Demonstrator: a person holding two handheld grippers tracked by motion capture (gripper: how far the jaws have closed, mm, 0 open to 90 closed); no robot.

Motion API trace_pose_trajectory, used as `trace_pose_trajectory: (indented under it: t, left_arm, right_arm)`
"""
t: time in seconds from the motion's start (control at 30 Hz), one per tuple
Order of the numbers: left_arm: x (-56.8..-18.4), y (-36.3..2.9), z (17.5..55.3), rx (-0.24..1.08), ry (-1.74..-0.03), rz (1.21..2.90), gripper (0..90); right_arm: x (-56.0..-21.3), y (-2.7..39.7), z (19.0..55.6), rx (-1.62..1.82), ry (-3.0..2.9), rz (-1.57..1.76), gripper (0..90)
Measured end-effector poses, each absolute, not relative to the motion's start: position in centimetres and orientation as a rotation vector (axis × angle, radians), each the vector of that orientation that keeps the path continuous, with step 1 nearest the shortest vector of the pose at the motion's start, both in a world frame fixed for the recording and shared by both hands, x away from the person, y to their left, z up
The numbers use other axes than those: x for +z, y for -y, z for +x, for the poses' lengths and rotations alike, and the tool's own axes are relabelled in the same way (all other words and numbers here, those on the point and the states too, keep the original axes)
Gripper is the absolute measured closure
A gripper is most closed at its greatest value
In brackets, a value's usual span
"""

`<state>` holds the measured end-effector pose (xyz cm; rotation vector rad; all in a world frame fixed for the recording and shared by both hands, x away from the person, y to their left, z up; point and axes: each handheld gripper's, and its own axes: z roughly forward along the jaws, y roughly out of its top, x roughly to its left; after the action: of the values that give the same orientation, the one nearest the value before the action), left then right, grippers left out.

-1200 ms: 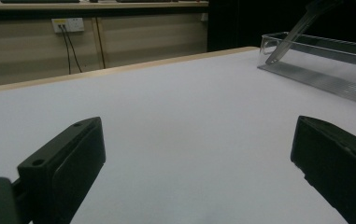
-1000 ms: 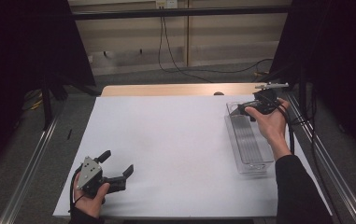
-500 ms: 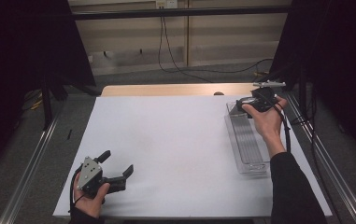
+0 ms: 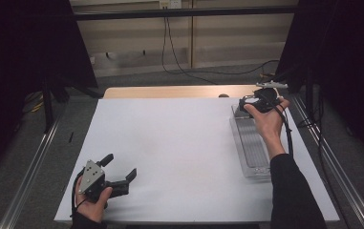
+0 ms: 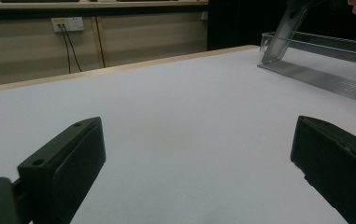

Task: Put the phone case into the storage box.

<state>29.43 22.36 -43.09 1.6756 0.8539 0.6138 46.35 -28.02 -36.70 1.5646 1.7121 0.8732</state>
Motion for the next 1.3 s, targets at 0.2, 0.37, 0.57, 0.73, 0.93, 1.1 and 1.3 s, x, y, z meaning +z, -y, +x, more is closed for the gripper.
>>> trace_pose_trajectory:
  t: [0.2,0.37,0.57,0.73,0.93,1.1,1.3]
  left_arm:
    - [-43.1,-22.5,29.5,0.614,-0.852,1.675,3.2]
    - [-43.1,-22.4,29.5,0.609,-0.854,1.676,3.2]
    - [-43.1,-22.5,29.5,0.61,-0.851,1.677,3.2]
    - [-43.2,-22.4,29.5,0.606,-0.851,1.677,3.1]
    - [-43.2,-22.4,29.5,0.607,-0.851,1.677,3.1]
    - [-43.2,-22.4,29.5,0.608,-0.851,1.677,3.1]
    - [-43.2,-22.4,29.5,0.606,-0.853,1.678,3.2]
  right_arm:
    - [-36.9,27.9,46.7,0.881,-1.687,1.555,12.2]
    - [-37.0,27.7,47.1,0.881,-1.677,1.551,12.2]
    - [-37.1,27.5,47.5,0.881,-1.658,1.546,12.2]
    - [-37.1,27.5,48.0,0.881,-1.647,1.545,12.2]
    - [-37.3,27.3,48.4,0.882,-1.626,1.544,12.2]
    - [-37.4,27.3,48.6,0.884,-1.621,1.538,12.1]
    - [-37.4,27.4,48.7,0.894,-1.623,1.528,11.9]
